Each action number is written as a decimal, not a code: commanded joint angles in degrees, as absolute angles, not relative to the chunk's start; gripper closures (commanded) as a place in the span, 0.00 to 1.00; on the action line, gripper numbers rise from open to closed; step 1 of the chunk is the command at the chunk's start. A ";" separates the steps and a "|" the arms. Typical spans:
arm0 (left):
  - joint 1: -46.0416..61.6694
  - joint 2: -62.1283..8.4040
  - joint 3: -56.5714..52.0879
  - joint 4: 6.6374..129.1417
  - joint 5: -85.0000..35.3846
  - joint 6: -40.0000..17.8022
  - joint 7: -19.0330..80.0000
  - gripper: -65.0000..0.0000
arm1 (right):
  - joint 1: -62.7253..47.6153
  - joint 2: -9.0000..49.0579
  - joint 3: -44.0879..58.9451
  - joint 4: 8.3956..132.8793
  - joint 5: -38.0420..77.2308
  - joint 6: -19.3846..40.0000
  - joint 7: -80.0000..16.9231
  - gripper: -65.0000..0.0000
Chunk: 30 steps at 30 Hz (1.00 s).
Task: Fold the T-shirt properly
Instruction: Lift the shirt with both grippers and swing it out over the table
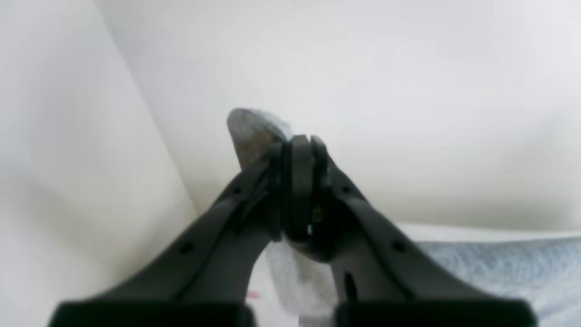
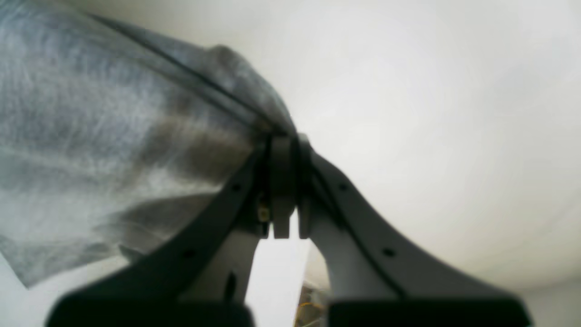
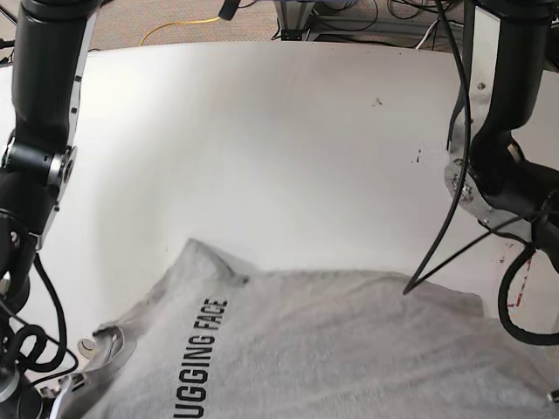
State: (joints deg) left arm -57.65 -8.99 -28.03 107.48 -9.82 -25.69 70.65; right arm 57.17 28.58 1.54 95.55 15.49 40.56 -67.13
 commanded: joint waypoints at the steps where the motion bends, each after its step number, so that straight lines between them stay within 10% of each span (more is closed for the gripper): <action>1: -61.76 -10.07 -25.71 105.63 -10.42 -25.71 68.62 1.00 | 64.13 29.49 -0.04 95.08 14.73 40.00 -66.33 1.00; 10: -55.16 -10.33 -25.36 106.33 -10.68 -25.98 68.62 1.00 | 60.44 29.58 0.22 96.22 14.73 40.00 -66.95 1.00; 30: -17.36 -6.20 -25.36 110.90 -10.77 -30.99 68.62 1.00 | 12.00 21.93 22.02 110.81 14.64 40.00 -67.03 1.00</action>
